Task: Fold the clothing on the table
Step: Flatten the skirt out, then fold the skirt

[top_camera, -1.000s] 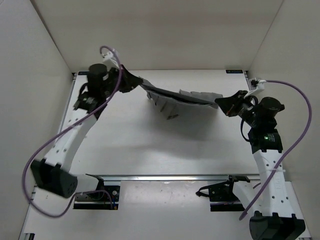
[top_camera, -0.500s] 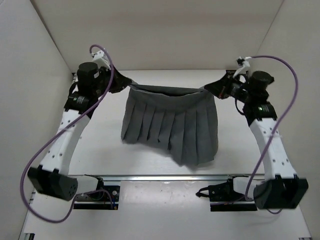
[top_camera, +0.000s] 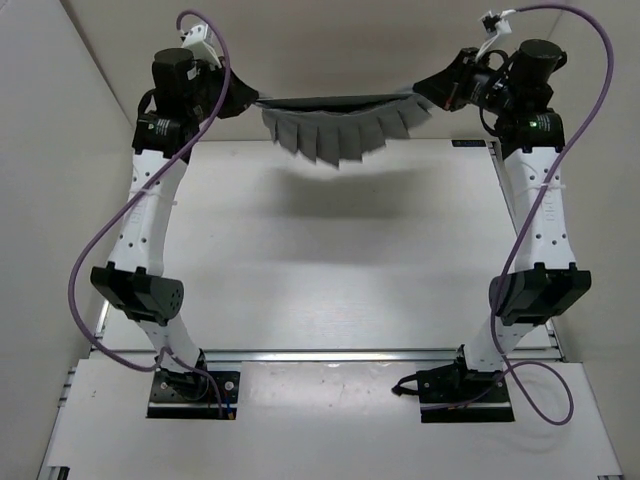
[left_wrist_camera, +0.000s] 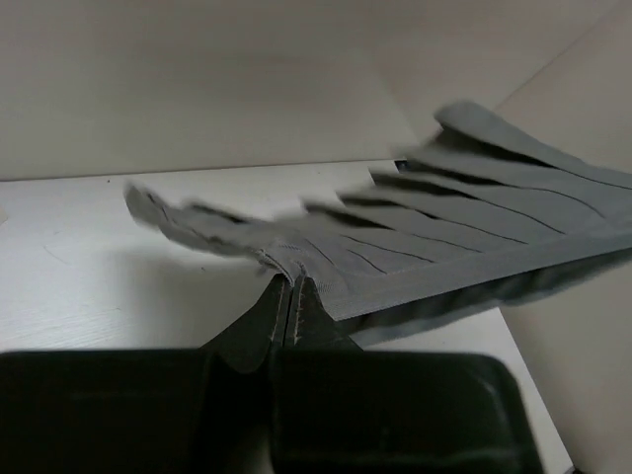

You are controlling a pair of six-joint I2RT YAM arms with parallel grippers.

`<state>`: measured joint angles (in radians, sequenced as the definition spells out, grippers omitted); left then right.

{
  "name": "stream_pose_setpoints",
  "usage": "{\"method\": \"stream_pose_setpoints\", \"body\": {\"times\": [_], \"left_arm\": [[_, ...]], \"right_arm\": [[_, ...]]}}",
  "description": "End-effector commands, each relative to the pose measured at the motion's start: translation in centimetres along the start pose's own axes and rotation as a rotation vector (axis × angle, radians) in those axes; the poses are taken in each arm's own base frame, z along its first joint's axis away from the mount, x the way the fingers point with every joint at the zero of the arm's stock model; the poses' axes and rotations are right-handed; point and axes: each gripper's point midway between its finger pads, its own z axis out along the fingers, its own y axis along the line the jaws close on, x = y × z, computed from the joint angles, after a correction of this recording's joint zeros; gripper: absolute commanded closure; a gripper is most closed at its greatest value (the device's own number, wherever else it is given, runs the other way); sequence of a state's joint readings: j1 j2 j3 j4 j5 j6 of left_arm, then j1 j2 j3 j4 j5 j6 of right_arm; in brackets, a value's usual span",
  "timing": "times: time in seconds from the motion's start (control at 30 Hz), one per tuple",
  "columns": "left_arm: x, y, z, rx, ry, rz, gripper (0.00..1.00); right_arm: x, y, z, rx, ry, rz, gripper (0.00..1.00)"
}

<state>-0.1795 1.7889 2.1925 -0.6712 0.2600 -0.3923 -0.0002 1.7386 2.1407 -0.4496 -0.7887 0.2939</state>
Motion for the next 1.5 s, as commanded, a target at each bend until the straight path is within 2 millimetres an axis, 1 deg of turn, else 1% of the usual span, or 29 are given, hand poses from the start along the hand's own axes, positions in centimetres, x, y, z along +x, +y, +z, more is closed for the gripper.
{"method": "stream_pose_setpoints", "body": {"times": [0.0,0.07,0.1,0.13,0.17,0.2,0.23,0.27,0.3,0.33,0.37,0.4,0.43,0.47,0.5,0.57,0.6,0.7,0.77,0.9,0.97,1.0,1.07,1.1,1.2,1.27,1.37,1.4,1.47], "left_arm": [[0.4,3.2,-2.0,-0.129,-0.015,0.038,1.00],[4.8,4.6,-2.0,-0.160,0.057,0.019,1.00],[5.8,4.9,-1.9,-0.158,0.064,0.011,1.00],[8.1,5.4,-2.2,-0.166,0.085,-0.002,1.00],[11.3,6.3,-2.5,-0.179,0.118,-0.037,1.00],[13.0,6.7,-2.7,-0.175,0.135,-0.051,1.00],[16.2,7.6,-3.5,-0.191,0.157,-0.081,1.00],[20.8,8.8,-4.6,-0.217,0.225,-0.127,1.00],[22.1,9.1,-4.7,-0.221,0.223,-0.136,1.00],[25.5,10.0,-5.7,-0.239,0.271,-0.169,1.00],[29.0,10.8,-6.7,-0.263,0.336,-0.197,1.00],[31.8,11.4,-7.6,-0.278,0.388,-0.205,1.00],[32.9,11.2,-7.8,-0.274,0.406,-0.215,1.00],[35.3,11.5,-8.6,-0.281,0.456,-0.227,1.00],[37.1,11.6,-9.3,-0.285,0.499,-0.237,1.00],[39.4,11.3,-10.3,-0.277,0.546,-0.244,0.98],[40.5,11.3,-10.9,-0.272,0.567,-0.254,0.97],[41.5,11.1,-12.1,-0.269,0.567,-0.258,0.91],[41.4,10.6,-12.5,-0.248,0.558,-0.258,0.64],[39.2,9.5,-13.7,-0.194,0.511,-0.213,0.46],[36.8,9.2,-14.1,-0.181,0.441,-0.178,0.40],[36.3,9.3,-14.3,-0.175,0.429,-0.132,0.38],[34.6,8.8,-14.5,-0.145,0.378,-0.001,0.40],[34.8,8.4,-14.5,-0.140,0.374,0.050,0.43],[35.7,8.9,-14.7,-0.136,0.366,0.146,0.51],[37.6,9.2,-15.0,-0.117,0.418,0.136,0.50],[38.7,8.9,-15.0,-0.118,0.478,0.200,0.42],[39.8,8.8,-15.0,-0.113,0.517,0.210,0.41],[40.8,9.2,-15.1,-0.128,0.566,0.230,0.37]], "right_arm": [[2.3,-4.4,-1.6,0.107,0.031,0.038,1.00],[6.3,-5.3,-1.1,0.119,0.096,0.075,1.00],[9.1,-5.9,-0.9,0.130,0.137,0.104,0.99],[12.4,-6.4,-0.8,0.136,0.179,0.142,1.00],[13.4,-6.2,-0.8,0.133,0.173,0.149,1.00],[16.7,-6.6,-1.6,0.161,0.210,0.194,1.00],[20.6,-6.7,-1.7,0.173,0.251,0.255,1.00],[21.7,-6.5,-2.2,0.186,0.255,0.263,1.00],[24.6,-6.8,-3.2,0.226,0.283,0.302,1.00],[28.4,-5.9,-3.5,0.230,0.343,0.361,1.00],[29.1,-5.6,-3.8,0.234,0.340,0.380,1.00],[31.8,-5.0,-4.7,0.243,0.382,0.417,1.00],[34.1,-4.3,-5.5,0.253,0.420,0.469,0.99],[35.0,-3.8,-5.7,0.243,0.439,0.473,1.00],[37.3,-3.6,-6.6,0.273,0.483,0.499,1.00],[40.7,-3.1,-8.7,0.340,0.565,0.556,1.00],[41.3,-3.2,-9.2,0.371,0.575,0.568,1.00],[42.7,-1.5,-10.3,0.388,0.611,0.603,1.00],[43.3,0.0,-10.4,0.391,0.645,0.596,0.99],[44.6,2.9,-11.9,0.320,0.699,0.663,0.81],[44.0,4.4,-12.7,0.248,0.692,0.629,0.69],[43.4,4.7,-13.1,0.239,0.693,0.552,0.61],[42.1,4.9,-13.4,0.240,0.681,0.379,0.55],[41.5,5.0,-13.6,0.232,0.676,0.249,0.51],[39.1,4.3,-13.6,0.199,0.625,-0.002,0.51],[38.4,3.2,-14.1,0.171,0.617,-0.158,0.60],[39.4,1.8,-15.0,0.198,0.666,-0.330,0.61],[39.6,1.0,-15.4,0.244,0.683,-0.378,0.61],[41.9,1.4,-15.5,0.193,0.750,-0.500,0.63]]}}
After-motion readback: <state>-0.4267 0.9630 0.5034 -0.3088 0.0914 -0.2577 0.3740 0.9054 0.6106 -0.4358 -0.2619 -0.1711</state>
